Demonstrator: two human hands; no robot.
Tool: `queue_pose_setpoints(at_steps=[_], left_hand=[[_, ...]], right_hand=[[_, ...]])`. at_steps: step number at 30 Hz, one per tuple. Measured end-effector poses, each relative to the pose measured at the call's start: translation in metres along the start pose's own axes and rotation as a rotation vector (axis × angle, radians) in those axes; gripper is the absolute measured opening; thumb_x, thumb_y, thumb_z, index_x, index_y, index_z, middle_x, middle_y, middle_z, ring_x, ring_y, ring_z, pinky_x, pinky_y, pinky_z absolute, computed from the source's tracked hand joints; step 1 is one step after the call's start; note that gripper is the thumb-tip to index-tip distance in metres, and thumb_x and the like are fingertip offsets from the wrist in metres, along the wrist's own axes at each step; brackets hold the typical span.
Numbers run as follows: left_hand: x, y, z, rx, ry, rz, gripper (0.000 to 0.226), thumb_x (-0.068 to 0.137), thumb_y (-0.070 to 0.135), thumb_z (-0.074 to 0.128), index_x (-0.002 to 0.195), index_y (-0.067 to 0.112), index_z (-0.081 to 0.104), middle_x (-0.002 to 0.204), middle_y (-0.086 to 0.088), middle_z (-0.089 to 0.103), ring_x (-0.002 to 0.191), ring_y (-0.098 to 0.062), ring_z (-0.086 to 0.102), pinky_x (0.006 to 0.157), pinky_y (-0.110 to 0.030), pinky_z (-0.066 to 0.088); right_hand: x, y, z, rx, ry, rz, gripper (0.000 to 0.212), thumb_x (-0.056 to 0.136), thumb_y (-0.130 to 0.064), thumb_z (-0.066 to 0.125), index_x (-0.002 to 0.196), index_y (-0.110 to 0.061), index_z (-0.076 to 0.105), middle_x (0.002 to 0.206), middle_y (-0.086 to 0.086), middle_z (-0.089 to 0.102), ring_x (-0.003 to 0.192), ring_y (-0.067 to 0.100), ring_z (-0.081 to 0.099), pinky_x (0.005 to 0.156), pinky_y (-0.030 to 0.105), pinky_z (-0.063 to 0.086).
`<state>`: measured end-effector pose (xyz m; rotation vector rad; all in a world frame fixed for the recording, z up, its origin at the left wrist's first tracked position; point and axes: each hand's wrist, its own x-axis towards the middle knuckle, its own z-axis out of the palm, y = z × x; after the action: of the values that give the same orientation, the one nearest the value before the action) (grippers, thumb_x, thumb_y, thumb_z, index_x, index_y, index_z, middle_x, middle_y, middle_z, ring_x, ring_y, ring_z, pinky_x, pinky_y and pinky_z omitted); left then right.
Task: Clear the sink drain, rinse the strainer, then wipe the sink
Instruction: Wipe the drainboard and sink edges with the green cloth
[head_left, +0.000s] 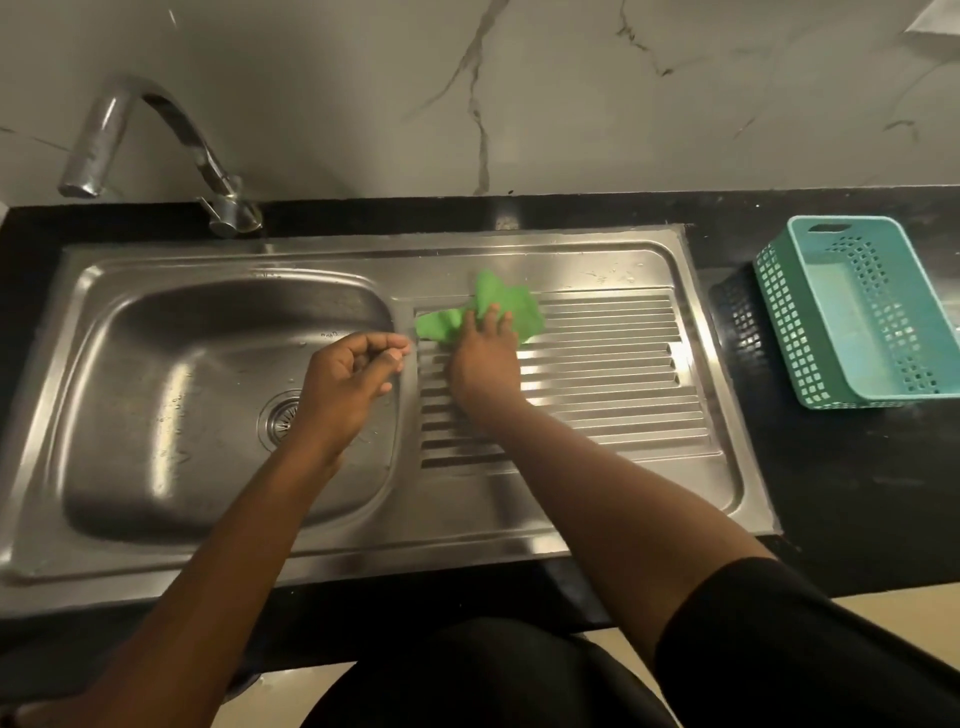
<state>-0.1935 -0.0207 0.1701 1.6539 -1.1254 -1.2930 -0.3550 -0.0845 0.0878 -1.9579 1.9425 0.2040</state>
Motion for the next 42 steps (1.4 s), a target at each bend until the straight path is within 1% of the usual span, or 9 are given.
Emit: queue_pose_setpoints(at_steps=[5, 9, 16, 20, 22, 27, 32, 37, 42], left_hand=[[0.000, 0.005, 0.005, -0.002, 0.015, -0.009, 0.018, 0.104, 0.010, 0.063, 0.117, 0.015, 0.075, 0.117, -0.008, 0.079, 0.119, -0.028, 0.073, 0.106, -0.054, 0.056], [0.000, 0.008, 0.004, 0.001, 0.024, -0.006, 0.019, 0.104, 0.013, 0.063, 0.110, 0.025, 0.076, 0.113, -0.002, 0.080, 0.114, -0.023, 0.075, 0.104, -0.051, 0.058], [-0.002, 0.004, -0.005, -0.021, 0.019, -0.003, 0.019, 0.103, 0.013, 0.065, 0.106, 0.028, 0.077, 0.118, -0.002, 0.080, 0.118, -0.025, 0.073, 0.106, -0.053, 0.057], [-0.003, 0.001, -0.010, -0.030, 0.023, -0.002, 0.019, 0.103, 0.012, 0.065, 0.107, 0.025, 0.077, 0.117, 0.000, 0.080, 0.118, -0.023, 0.073, 0.104, -0.052, 0.057], [-0.003, -0.001, -0.014, -0.037, 0.027, -0.006, 0.018, 0.102, 0.013, 0.065, 0.108, 0.024, 0.078, 0.117, 0.000, 0.081, 0.118, -0.023, 0.074, 0.104, -0.052, 0.057], [0.000, -0.006, -0.020, -0.027, 0.012, -0.010, 0.017, 0.102, 0.013, 0.065, 0.112, 0.020, 0.077, 0.116, -0.001, 0.081, 0.116, -0.023, 0.075, 0.104, -0.053, 0.057], [0.005, -0.006, -0.021, -0.021, -0.003, -0.012, 0.018, 0.102, 0.013, 0.065, 0.109, 0.025, 0.078, 0.115, 0.001, 0.081, 0.115, -0.022, 0.075, 0.103, -0.050, 0.058], [0.005, -0.006, -0.014, -0.015, -0.011, -0.012, 0.018, 0.103, 0.013, 0.066, 0.114, 0.019, 0.078, 0.114, 0.001, 0.081, 0.116, -0.021, 0.075, 0.105, -0.051, 0.057], [0.006, -0.007, -0.010, -0.031, 0.003, -0.003, 0.017, 0.103, 0.014, 0.065, 0.113, 0.022, 0.077, 0.115, -0.001, 0.081, 0.115, -0.022, 0.075, 0.103, -0.050, 0.058]], right_hand=[[-0.011, -0.036, 0.008, 0.048, -0.067, -0.323, 0.069, 0.105, -0.020, 0.049, 0.167, -0.013, 0.019, 0.175, 0.018, 0.008, 0.162, 0.039, 0.006, 0.132, 0.050, 0.014], [-0.015, 0.001, 0.010, 0.052, -0.020, -0.467, 0.064, 0.104, -0.018, 0.047, 0.165, -0.014, 0.028, 0.174, 0.015, 0.018, 0.162, 0.035, 0.015, 0.131, 0.048, 0.020], [-0.003, 0.147, -0.007, 0.027, 0.098, -0.088, 0.050, 0.104, -0.018, 0.044, 0.154, -0.012, 0.046, 0.164, 0.015, 0.038, 0.156, 0.031, 0.030, 0.127, 0.046, 0.030], [0.002, 0.222, -0.034, -0.003, 0.110, 0.154, 0.043, 0.100, -0.015, 0.051, 0.141, -0.004, 0.053, 0.139, 0.020, 0.054, 0.121, 0.040, 0.061, 0.100, 0.049, 0.052], [0.007, 0.237, -0.043, 0.042, 0.135, 0.284, 0.047, 0.098, -0.013, 0.054, 0.143, -0.003, 0.050, 0.140, 0.023, 0.052, 0.119, 0.045, 0.061, 0.097, 0.051, 0.051], [0.027, 0.189, -0.032, 0.042, 0.151, 0.344, 0.059, 0.101, -0.016, 0.045, 0.156, 0.002, 0.036, 0.157, 0.033, 0.039, 0.147, 0.047, 0.037, 0.125, 0.047, 0.029], [0.025, 0.080, -0.011, -0.003, 0.098, 0.111, 0.067, 0.106, -0.028, 0.038, 0.164, 0.000, 0.020, 0.171, 0.026, 0.018, 0.159, 0.044, 0.017, 0.130, 0.049, 0.016], [0.016, -0.017, -0.003, 0.119, 0.063, -0.123, 0.073, 0.103, -0.026, 0.051, 0.166, -0.008, 0.019, 0.173, 0.022, 0.013, 0.161, 0.040, 0.012, 0.131, 0.050, 0.016], [0.021, -0.002, -0.006, 0.092, 0.031, -0.312, 0.070, 0.103, -0.017, 0.051, 0.167, -0.015, 0.023, 0.174, 0.017, 0.018, 0.161, 0.037, 0.016, 0.131, 0.049, 0.018]])
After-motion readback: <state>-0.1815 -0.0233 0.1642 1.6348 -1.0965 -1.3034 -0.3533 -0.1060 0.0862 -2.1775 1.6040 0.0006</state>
